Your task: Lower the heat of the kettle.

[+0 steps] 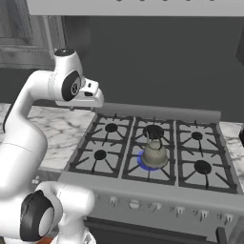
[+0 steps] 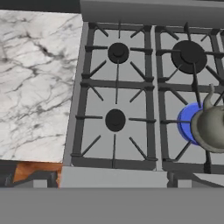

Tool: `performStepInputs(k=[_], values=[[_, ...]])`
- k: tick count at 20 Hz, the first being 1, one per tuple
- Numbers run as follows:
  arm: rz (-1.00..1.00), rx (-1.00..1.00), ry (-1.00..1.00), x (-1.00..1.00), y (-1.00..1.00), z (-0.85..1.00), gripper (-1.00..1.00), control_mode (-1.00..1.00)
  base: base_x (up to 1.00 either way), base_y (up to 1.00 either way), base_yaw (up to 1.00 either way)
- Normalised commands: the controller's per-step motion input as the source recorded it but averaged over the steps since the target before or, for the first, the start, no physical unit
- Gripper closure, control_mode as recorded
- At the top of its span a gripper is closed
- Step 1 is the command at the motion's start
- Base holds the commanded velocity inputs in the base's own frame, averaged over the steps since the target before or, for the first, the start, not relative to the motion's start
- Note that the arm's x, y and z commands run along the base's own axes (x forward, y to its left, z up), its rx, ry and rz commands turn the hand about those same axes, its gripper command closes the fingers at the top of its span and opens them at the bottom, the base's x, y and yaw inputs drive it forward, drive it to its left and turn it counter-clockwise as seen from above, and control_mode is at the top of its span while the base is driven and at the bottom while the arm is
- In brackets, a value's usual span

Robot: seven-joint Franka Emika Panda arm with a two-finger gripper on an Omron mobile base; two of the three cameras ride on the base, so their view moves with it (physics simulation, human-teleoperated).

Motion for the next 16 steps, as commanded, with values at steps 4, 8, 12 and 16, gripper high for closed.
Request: performStepInputs(k=[4,8,12,16], values=[[0.00,0.00,0.00,0.00,0.00,0.00,-1.00,1.00,0.00,0.37,0.00],[0.00,0.00,0.00,0.00,0.00,0.00,-1.00,1.00,0.00,0.37,0.00],[0.00,0.00,0.00,0.00,0.00,0.00,-1.00,1.00,0.00,0.26,0.00],[0.00,0.00,0.00,0.00,0.00,0.00,-1.00,1.00,0.00,0.12,0.00]])
